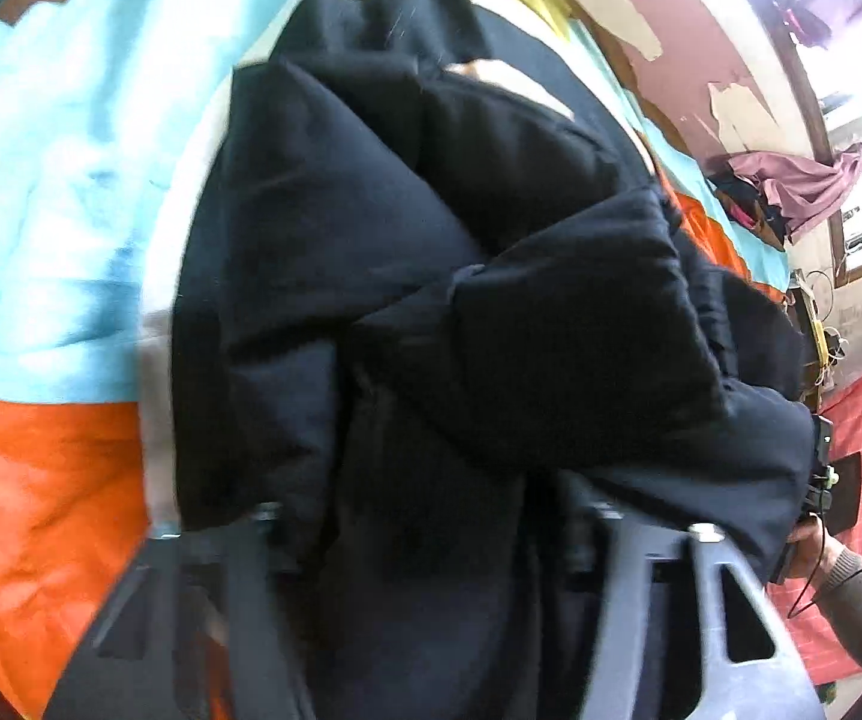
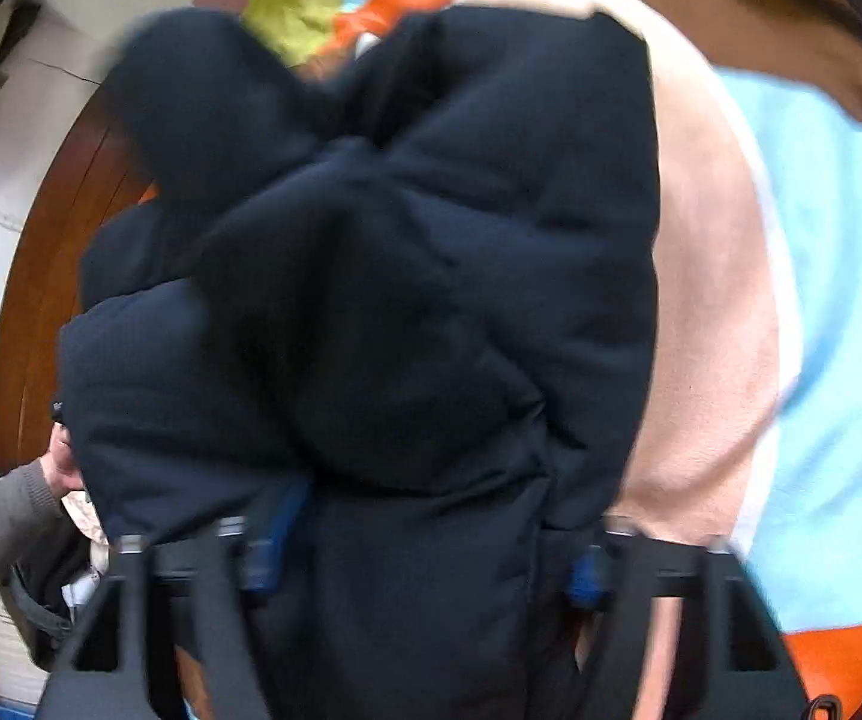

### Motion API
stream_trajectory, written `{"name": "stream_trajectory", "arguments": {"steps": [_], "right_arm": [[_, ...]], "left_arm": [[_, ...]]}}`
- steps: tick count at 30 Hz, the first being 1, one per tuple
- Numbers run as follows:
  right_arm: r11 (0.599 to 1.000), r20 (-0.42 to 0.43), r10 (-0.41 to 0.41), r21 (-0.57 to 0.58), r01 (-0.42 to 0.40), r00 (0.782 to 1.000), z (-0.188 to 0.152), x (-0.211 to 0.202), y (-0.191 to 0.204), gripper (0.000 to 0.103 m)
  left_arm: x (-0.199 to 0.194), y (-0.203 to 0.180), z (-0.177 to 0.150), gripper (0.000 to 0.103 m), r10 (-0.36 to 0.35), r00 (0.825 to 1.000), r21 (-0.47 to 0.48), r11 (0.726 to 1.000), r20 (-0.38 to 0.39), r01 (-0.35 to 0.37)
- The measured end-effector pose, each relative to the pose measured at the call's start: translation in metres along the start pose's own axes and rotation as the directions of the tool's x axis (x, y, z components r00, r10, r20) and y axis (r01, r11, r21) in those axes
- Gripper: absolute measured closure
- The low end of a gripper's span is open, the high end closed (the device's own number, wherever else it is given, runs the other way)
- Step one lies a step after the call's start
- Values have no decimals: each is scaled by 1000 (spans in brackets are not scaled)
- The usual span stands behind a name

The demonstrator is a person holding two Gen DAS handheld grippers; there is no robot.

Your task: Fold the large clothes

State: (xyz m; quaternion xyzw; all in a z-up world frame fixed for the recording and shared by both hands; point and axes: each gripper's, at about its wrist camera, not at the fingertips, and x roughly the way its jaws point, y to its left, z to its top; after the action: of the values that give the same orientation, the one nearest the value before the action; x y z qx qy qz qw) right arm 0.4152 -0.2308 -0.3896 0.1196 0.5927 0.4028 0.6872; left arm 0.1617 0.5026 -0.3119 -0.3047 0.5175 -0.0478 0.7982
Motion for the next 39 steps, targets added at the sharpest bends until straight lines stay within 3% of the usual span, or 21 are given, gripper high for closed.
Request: {"name": "stream_trajectory", "arguments": {"steps": [3, 6, 14, 16, 19, 20, 22, 23, 24, 27, 29, 32, 35, 37, 39], "right_arm": [[1000, 38, -1, -5, 1, 999, -9, -16, 9, 80], [999, 64, 37, -24, -36, 997, -15, -33, 20, 84], [989, 54, 147, -21, -146, 988, -43, -85, 41, 86], [986, 20, 166, 3, -166, 986, -56, -94, 40, 86], [985, -59, 168, 44, -166, 984, -77, -81, 27, 85], [985, -96, 161, 76, -154, 982, -84, -66, 13, 81], [977, -158, 149, 177, -120, 976, -92, -29, -29, 72], [966, -170, 162, 231, -120, 972, -96, -13, -53, 49], [947, -130, 193, 283, -150, 973, -100, -10, -71, 28], [879, 62, 248, 405, -252, 967, -105, -19, -102, 27], [885, 85, 235, 392, -249, 968, -104, -27, -98, 25], [916, 90, 184, 345, -204, 979, -110, -55, -96, 20], [943, 128, 56, 321, -94, 990, -110, -83, -79, 12], [954, 137, -19, 298, -23, 990, -112, -96, -57, 12], [966, 143, -59, 259, 21, 988, -114, -108, -34, 12]], "left_arm": [[-18, -5, -6, 85, 2, 1000, 26, 1000, 14, -2], [-39, -9, -16, 90, -29, 999, 20, 999, 27, 28], [-103, -28, -56, 90, -103, 995, 0, 995, 20, 103], [-109, -33, -69, 89, -97, 995, -20, 995, -23, 97], [-88, -17, -85, 82, -50, 992, -38, 998, -116, 46], [-76, -7, -90, 80, -43, 989, -67, 997, -139, 34], [-36, 41, -98, 70, -44, 981, -225, 974, -189, 0], [-28, 58, -98, 65, -79, 984, -302, 953, -157, 28], [-28, 67, -97, 64, -101, 989, -353, 934, -111, 56], [-38, 71, -97, 61, -134, 990, -413, 904, -32, 109], [-48, 67, -96, 61, -119, 993, -373, 922, -27, 100], [-66, 62, -93, 61, -102, 995, -374, 922, 12, 99], [-103, 68, -102, 58, -59, 993, -408, 908, 101, 95], [-127, 66, -114, 58, -23, 987, -453, 887, 158, 93], [-155, 55, -115, 58, 24, 982, -450, 891, 185, 63]]}}
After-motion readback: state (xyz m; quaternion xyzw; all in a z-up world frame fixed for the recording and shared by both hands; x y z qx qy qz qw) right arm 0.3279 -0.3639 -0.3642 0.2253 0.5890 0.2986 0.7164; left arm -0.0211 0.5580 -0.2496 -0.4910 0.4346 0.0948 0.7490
